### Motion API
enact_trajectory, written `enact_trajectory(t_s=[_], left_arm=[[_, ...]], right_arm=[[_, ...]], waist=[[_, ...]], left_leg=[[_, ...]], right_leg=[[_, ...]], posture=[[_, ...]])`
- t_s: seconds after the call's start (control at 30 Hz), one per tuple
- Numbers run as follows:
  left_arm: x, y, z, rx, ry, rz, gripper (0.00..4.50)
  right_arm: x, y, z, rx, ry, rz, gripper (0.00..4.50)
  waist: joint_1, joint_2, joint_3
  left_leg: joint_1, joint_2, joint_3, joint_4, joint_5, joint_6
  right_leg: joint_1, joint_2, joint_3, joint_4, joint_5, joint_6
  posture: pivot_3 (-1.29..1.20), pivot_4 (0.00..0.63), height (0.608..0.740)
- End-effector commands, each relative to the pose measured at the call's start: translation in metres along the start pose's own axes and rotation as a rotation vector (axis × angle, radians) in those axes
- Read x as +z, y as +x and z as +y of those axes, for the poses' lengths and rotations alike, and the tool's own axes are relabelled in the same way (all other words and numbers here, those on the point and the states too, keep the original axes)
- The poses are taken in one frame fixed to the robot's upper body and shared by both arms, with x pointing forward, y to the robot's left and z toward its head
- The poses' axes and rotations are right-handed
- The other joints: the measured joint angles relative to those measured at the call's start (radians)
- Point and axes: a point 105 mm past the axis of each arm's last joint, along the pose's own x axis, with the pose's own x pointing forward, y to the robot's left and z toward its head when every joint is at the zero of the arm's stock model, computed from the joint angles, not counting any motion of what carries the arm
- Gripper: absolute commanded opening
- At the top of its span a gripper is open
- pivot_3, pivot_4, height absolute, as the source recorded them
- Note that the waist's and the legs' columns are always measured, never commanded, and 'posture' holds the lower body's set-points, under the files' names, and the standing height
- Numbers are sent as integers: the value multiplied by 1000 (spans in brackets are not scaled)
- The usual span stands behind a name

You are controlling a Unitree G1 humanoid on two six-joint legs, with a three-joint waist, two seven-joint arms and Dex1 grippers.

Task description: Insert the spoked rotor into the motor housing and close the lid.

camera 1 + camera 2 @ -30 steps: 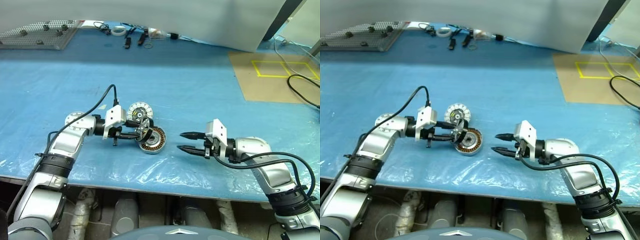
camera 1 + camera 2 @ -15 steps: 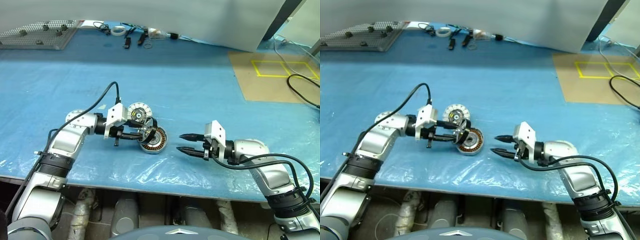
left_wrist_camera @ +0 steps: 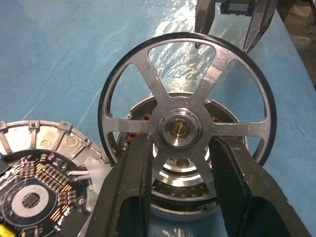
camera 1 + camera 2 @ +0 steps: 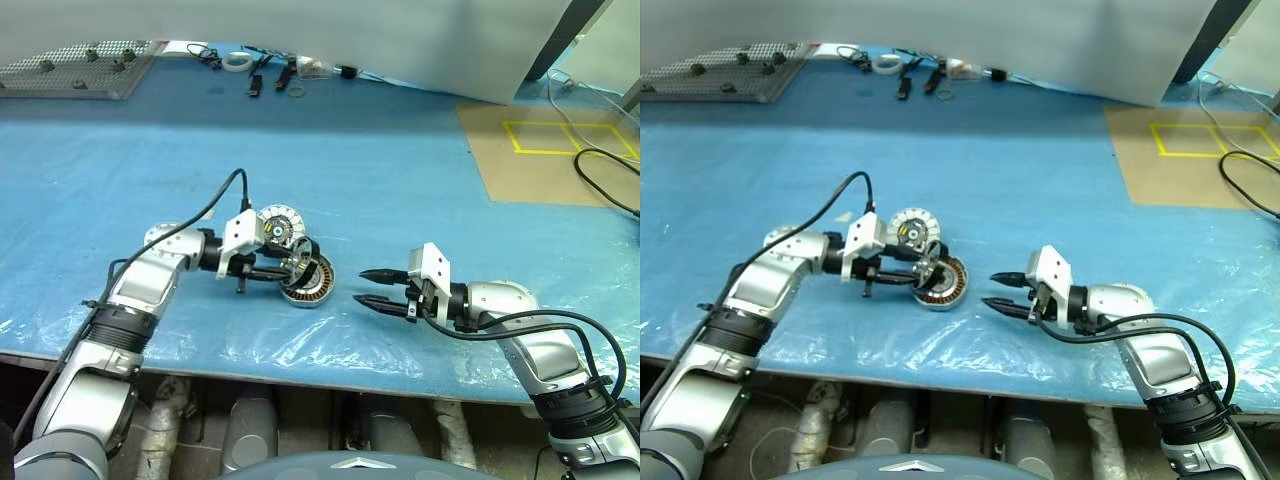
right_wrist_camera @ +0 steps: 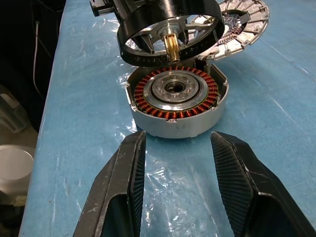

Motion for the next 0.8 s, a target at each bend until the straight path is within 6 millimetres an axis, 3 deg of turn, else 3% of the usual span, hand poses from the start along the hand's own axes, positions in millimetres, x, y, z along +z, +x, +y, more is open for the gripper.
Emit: enact_trajectory(t_s=[0.03, 0.3, 0.8], left_arm=[[4, -1, 1, -1, 26, -4, 1500], [-6, -6, 0, -24, 71, 84, 1500], [-2, -3, 8, -2, 98, 120, 1500]], right_arm=[[5, -1, 1, 1, -30, -10, 2175], [0, -2, 1, -7, -27, 0, 2175], [-1, -1, 1, -7, -35, 6, 2175]], waist=[[0, 0, 0], [0, 0, 0], [0, 0, 0]], left_leg=[[0, 0, 0, 0, 0, 0], [0, 0, 0, 0, 0, 0], [1, 0, 0, 1, 0, 0]], right_leg=[[0, 0, 0, 0, 0, 0], [0, 0, 0, 0, 0, 0], [0, 0, 0, 1, 0, 0]], posture=[[0, 150, 740], [0, 150, 740], [0, 150, 740]])
